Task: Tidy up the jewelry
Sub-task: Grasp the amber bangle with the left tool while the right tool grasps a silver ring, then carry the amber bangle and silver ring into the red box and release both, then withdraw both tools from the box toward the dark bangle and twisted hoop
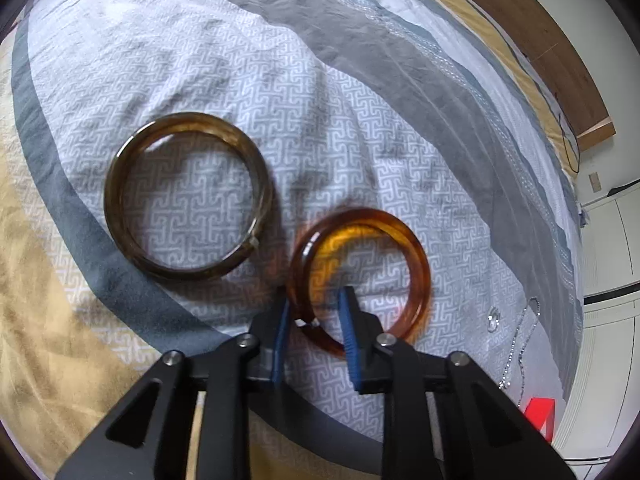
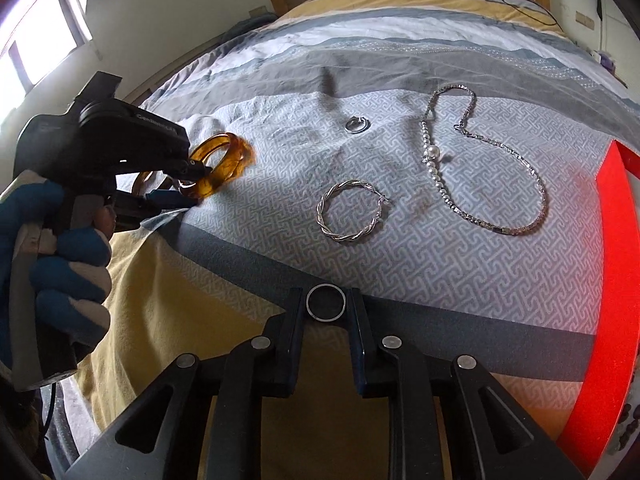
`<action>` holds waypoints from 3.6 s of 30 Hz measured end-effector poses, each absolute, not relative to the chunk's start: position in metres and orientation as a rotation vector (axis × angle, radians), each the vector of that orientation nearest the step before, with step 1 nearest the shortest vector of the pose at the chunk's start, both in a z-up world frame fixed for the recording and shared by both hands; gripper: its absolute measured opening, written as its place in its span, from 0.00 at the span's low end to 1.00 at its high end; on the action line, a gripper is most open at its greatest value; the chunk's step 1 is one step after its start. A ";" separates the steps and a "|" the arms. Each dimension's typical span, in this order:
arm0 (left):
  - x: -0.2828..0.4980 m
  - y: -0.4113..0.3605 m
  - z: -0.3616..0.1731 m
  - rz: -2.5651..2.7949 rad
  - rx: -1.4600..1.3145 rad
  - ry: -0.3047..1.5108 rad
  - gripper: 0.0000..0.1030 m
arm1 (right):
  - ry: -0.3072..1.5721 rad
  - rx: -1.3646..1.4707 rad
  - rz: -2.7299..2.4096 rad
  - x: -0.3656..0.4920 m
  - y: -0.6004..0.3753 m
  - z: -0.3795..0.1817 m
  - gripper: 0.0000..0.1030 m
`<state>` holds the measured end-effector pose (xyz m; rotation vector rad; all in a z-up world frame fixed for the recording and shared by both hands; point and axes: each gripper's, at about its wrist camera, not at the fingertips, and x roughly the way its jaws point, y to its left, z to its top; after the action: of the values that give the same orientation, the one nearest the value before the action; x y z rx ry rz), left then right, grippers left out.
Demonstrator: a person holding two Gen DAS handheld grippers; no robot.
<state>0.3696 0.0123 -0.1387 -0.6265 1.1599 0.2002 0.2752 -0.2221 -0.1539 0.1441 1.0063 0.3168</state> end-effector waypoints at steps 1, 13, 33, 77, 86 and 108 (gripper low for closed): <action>0.369 0.014 -0.138 0.200 -0.622 1.159 0.15 | 1.003 0.146 0.318 0.275 -0.222 -0.153 0.20; 0.339 -0.011 -0.101 0.084 -0.455 1.095 0.09 | 0.930 0.179 0.277 0.254 -0.242 -0.115 0.20; 0.279 -0.241 -0.046 -0.440 -0.168 1.100 0.09 | 0.874 0.220 -0.090 0.163 -0.408 -0.066 0.20; 0.187 -0.231 -0.041 -0.574 0.042 1.095 0.15 | 0.927 0.099 -0.044 0.149 -0.430 -0.039 0.30; 0.167 -0.121 -0.026 -0.412 -0.004 1.068 0.23 | 0.894 0.088 0.034 0.134 -0.365 -0.009 0.32; 0.193 -0.018 -0.051 -0.234 -0.134 1.076 0.26 | 0.932 0.022 0.157 0.178 -0.290 -0.016 0.35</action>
<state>0.1931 -0.0184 -0.0506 -0.1344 1.0763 -0.2340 0.1781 -0.2904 -0.0161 0.0223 0.9317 0.1567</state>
